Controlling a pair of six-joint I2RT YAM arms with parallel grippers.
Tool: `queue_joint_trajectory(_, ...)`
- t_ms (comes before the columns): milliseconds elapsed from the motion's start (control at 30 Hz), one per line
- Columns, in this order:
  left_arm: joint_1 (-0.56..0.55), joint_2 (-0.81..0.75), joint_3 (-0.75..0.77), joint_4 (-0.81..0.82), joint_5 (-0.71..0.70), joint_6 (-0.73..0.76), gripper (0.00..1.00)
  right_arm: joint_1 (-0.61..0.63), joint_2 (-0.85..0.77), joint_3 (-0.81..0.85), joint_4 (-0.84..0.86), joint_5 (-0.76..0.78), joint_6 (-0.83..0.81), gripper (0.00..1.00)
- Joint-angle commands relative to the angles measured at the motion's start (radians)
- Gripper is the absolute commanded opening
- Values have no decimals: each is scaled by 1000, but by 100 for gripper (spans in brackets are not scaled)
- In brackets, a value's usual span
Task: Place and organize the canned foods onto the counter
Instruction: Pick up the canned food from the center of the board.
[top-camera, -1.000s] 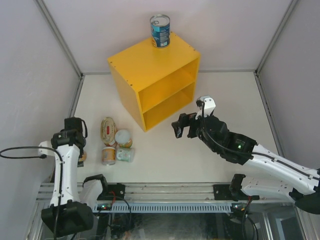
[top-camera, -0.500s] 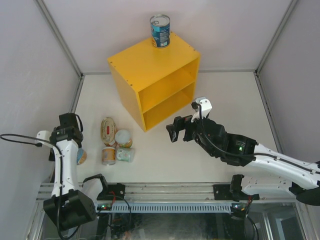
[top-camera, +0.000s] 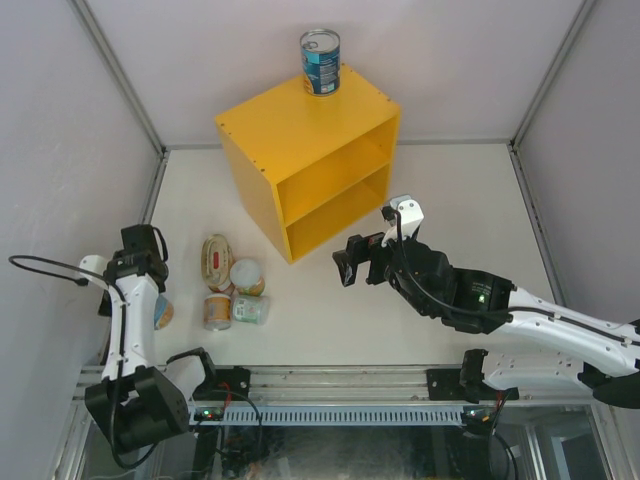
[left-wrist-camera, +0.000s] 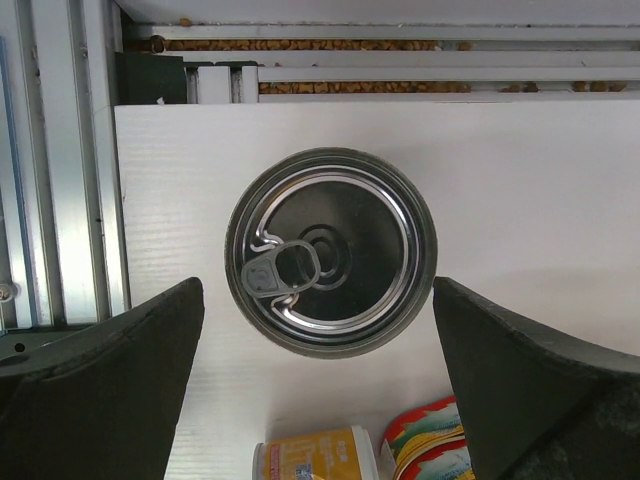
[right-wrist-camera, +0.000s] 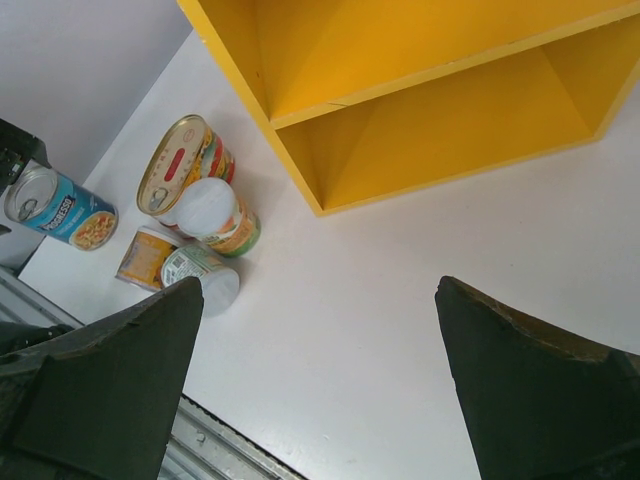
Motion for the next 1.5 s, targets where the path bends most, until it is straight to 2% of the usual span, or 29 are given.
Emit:
queue_joint_trajectory(0,7,17,22,38,0,51,100,9,-16,39,21,22,-22,100)
queue_joint_trajectory(567,58,66,24,76,40,116,100,-13,-6,28,72,-5,-66,100)
queue_joint_trajectory(1467,95,99,-88,170,87,125,100,-31,25,29,90,-37,-63,100)
